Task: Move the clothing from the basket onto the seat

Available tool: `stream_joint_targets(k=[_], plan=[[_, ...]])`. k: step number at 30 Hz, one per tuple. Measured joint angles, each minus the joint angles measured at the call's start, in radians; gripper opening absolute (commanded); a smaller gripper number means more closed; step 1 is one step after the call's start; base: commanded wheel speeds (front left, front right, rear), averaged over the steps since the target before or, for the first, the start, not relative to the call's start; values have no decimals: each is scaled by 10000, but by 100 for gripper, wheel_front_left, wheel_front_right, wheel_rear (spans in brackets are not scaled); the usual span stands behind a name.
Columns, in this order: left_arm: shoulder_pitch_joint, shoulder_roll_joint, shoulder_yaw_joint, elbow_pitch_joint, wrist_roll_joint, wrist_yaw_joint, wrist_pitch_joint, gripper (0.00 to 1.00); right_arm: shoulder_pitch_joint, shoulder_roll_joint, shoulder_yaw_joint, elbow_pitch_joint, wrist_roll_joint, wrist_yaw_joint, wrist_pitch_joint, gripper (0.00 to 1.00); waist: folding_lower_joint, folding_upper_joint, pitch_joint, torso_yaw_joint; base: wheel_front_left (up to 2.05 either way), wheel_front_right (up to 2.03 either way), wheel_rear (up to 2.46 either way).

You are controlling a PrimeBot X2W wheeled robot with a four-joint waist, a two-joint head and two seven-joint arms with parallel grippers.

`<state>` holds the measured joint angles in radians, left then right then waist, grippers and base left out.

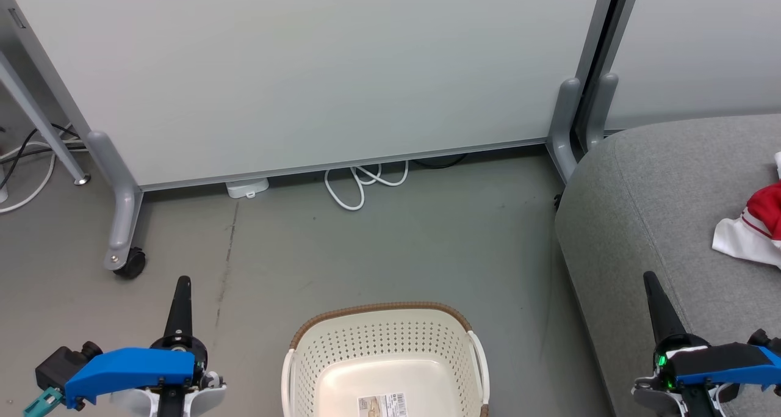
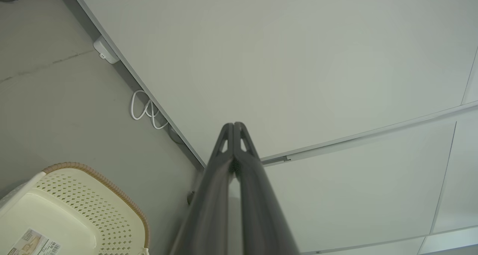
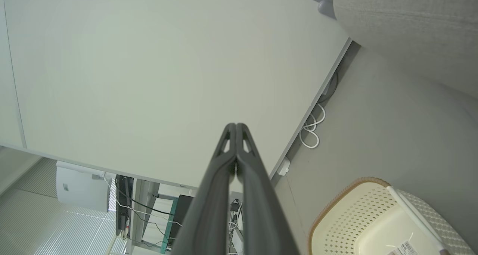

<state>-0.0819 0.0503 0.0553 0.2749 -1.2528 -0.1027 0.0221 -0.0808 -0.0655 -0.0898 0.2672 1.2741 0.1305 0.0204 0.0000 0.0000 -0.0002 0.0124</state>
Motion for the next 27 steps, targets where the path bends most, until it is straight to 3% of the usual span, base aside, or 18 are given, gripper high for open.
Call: stream_joint_targets(k=[27], plan=[[-106,0,347,-173,-2196,-134,566,0,-170,90,-148,-136,2067,0,579,0,0,0,19,-71,0,0,0]])
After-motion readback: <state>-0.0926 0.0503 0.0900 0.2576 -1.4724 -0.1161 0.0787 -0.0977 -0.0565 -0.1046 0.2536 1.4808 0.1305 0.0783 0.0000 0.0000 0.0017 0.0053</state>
